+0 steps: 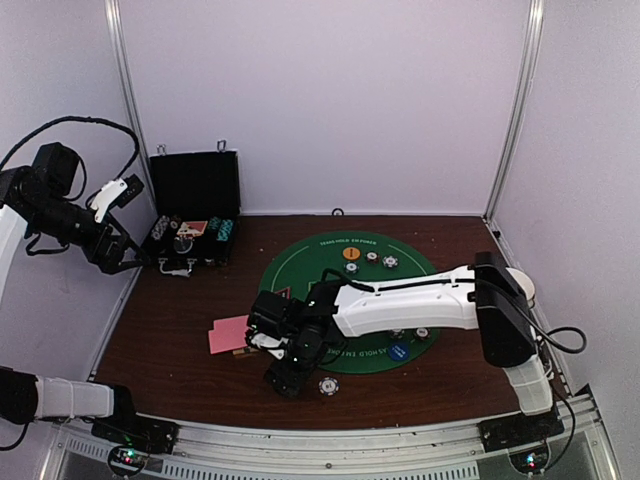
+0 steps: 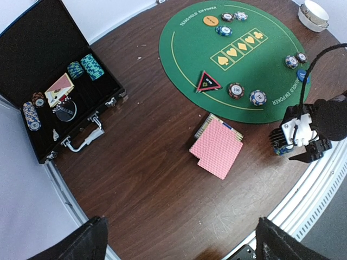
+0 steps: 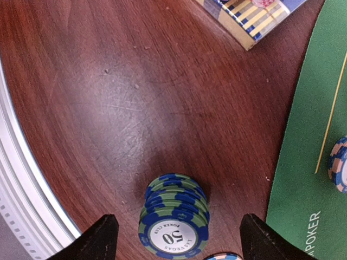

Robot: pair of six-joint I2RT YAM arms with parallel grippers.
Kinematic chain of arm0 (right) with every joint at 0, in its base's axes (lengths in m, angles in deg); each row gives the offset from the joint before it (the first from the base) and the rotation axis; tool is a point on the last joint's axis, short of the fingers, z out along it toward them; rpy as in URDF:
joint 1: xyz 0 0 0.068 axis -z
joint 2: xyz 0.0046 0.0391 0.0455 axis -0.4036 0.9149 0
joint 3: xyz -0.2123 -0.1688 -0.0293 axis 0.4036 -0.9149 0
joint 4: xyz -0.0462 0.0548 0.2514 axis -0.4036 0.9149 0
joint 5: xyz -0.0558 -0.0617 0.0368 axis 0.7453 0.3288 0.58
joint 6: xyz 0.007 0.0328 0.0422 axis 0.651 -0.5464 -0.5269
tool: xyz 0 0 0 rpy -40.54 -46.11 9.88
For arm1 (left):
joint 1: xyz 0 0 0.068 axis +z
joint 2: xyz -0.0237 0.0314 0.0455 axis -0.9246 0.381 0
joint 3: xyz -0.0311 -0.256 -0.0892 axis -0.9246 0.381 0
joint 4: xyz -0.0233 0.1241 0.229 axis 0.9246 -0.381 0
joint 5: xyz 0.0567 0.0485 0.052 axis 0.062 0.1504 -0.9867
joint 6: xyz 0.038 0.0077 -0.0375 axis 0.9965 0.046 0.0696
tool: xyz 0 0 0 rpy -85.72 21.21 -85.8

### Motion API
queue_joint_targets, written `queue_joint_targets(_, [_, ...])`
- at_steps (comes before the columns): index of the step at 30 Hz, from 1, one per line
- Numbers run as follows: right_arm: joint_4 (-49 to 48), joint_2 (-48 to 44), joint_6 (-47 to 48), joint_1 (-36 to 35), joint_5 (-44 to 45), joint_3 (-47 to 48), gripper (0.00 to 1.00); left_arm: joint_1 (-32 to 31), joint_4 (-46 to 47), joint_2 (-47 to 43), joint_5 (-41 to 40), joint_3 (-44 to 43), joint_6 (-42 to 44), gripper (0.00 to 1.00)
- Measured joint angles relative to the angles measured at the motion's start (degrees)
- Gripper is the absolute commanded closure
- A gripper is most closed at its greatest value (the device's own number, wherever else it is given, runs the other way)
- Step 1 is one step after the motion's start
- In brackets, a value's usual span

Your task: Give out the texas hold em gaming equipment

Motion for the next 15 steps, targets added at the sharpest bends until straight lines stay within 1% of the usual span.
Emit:
queue_joint_targets(7, [0.35, 0.85, 0.42, 0.07, -0.20, 0.61, 0.26, 0.00, -0.37, 0.00, 0.13, -0.09, 0.00, 0.02])
queue_joint_targets(15, [0.61, 2.03, 0.52, 0.22, -0.42, 1.57, 0.37, 0.00, -0.48, 0.02, 0.20, -0.26, 0.00, 0.03])
